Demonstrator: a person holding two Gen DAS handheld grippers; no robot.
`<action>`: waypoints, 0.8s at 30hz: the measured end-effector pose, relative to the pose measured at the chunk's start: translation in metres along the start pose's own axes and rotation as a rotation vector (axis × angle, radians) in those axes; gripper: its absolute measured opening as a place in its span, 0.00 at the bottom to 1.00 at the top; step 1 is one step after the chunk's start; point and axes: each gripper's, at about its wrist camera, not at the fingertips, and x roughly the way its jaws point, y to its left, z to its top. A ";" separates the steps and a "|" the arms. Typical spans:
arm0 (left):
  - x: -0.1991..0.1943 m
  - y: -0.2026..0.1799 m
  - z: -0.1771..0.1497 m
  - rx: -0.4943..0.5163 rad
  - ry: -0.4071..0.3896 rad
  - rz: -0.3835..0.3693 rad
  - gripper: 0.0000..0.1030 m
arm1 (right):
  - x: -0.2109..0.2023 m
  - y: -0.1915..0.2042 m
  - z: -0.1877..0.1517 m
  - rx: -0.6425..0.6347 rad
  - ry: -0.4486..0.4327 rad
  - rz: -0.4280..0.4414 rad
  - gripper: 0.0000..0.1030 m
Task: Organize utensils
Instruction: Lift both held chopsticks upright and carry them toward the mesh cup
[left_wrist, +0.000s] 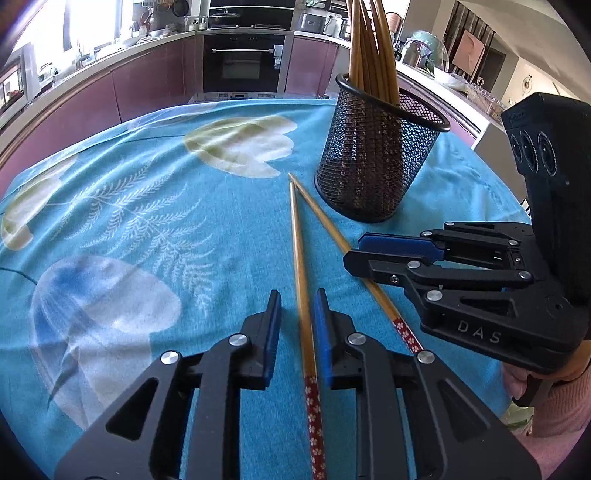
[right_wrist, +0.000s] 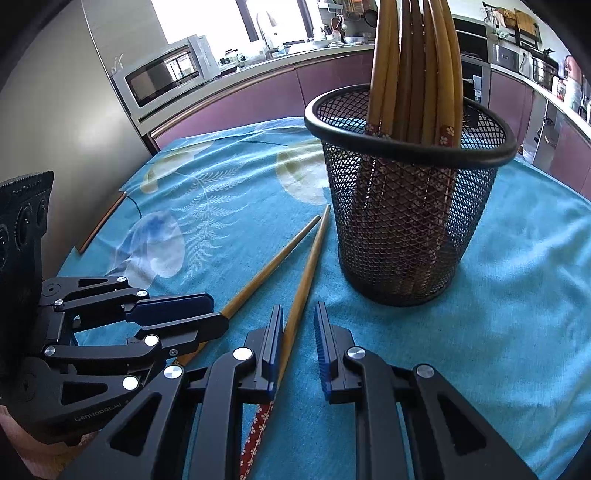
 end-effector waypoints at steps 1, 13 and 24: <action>0.001 0.000 0.001 0.001 0.001 0.000 0.17 | 0.001 0.000 0.001 0.001 -0.001 -0.001 0.16; 0.010 -0.002 0.010 0.015 -0.004 0.018 0.17 | 0.005 0.000 0.006 0.001 -0.007 -0.006 0.15; 0.013 -0.001 0.014 0.006 -0.010 0.037 0.12 | 0.006 -0.003 0.006 0.011 -0.016 -0.008 0.11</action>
